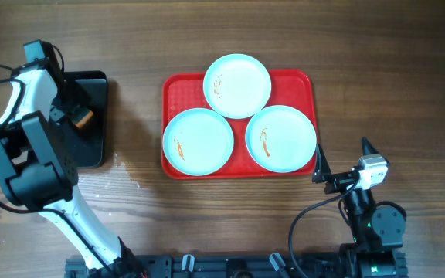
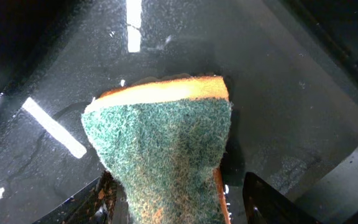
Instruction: Clean dirty plates on tray and stack at the side
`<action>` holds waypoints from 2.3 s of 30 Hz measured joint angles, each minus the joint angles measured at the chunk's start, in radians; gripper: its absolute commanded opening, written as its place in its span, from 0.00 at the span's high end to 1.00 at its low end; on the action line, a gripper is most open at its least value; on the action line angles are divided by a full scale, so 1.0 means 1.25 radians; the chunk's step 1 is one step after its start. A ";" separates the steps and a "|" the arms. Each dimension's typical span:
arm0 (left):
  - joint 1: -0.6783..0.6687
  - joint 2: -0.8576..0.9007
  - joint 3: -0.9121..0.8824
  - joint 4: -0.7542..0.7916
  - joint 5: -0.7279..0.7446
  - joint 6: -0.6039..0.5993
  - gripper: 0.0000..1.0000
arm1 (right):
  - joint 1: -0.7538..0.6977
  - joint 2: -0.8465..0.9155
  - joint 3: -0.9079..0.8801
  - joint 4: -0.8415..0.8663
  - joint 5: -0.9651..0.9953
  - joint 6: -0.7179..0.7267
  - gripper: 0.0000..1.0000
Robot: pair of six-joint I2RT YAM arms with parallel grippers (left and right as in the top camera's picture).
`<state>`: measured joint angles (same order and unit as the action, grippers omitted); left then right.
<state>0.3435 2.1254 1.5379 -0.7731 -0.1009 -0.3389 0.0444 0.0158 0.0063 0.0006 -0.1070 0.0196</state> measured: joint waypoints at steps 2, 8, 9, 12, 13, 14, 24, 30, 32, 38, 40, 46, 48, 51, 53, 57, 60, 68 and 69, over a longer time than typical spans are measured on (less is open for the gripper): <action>0.000 0.000 -0.009 0.007 0.000 0.000 0.37 | 0.000 0.000 0.000 0.000 0.000 0.000 0.00; 0.004 0.001 -0.021 0.009 0.000 0.000 0.43 | 0.000 0.000 0.000 0.000 0.000 0.000 0.00; 0.005 0.001 -0.021 0.009 0.000 -0.002 0.46 | 0.000 0.000 0.000 0.000 0.000 0.000 0.00; 0.006 0.001 -0.021 0.009 0.000 -0.005 0.76 | 0.000 0.000 0.000 0.000 0.000 0.000 0.00; 0.006 0.001 -0.021 0.009 0.000 -0.007 0.80 | 0.000 0.000 0.000 0.000 0.000 0.000 0.00; 0.006 0.001 -0.021 0.010 0.000 -0.010 0.83 | 0.000 0.000 0.000 0.000 0.000 0.000 0.00; 0.006 0.001 -0.021 0.015 0.000 -0.006 0.96 | 0.000 0.000 0.000 0.000 0.000 0.000 0.01; 0.006 -0.008 -0.021 0.014 0.000 -0.007 0.00 | 0.000 0.000 0.000 0.000 0.000 0.000 0.00; 0.006 -0.015 -0.021 0.014 0.000 -0.005 0.00 | 0.000 0.000 0.000 0.000 0.000 0.000 0.00; 0.006 -0.031 -0.021 0.014 0.000 -0.009 0.00 | 0.000 0.000 0.000 0.000 0.000 0.000 0.00; 0.006 -0.031 -0.021 0.023 0.000 -0.009 0.00 | 0.000 0.000 0.000 0.000 0.000 0.000 0.00; 0.006 -0.028 -0.021 0.074 0.000 -0.009 0.02 | 0.000 0.000 0.000 0.000 0.000 0.000 0.00; 0.006 -0.023 -0.021 0.089 0.000 -0.008 0.06 | 0.000 0.000 0.000 0.000 0.000 0.000 0.00; 0.006 -0.005 -0.021 0.102 0.000 -0.008 0.28 | 0.000 0.000 0.000 0.000 0.000 0.000 0.00; 0.006 0.010 -0.021 0.107 -0.003 -0.012 0.47 | 0.000 0.000 0.000 0.000 0.000 0.000 0.00; 0.008 0.021 -0.021 0.119 -0.017 -0.004 0.79 | 0.000 0.000 0.000 0.000 0.000 0.000 0.00; 0.010 0.022 -0.021 0.120 -0.020 -0.004 0.96 | 0.000 0.000 0.000 0.000 0.000 0.000 0.00; 0.010 0.019 -0.021 0.100 -0.051 -0.002 0.45 | 0.000 0.000 0.000 0.000 0.000 0.000 0.00; 0.010 0.017 -0.021 0.094 -0.056 0.000 0.00 | 0.000 0.000 0.000 0.000 0.000 0.000 0.00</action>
<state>0.3557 2.1464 1.5120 -0.6559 -0.1711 -0.3393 0.0444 0.0158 0.0063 0.0006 -0.1070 0.0196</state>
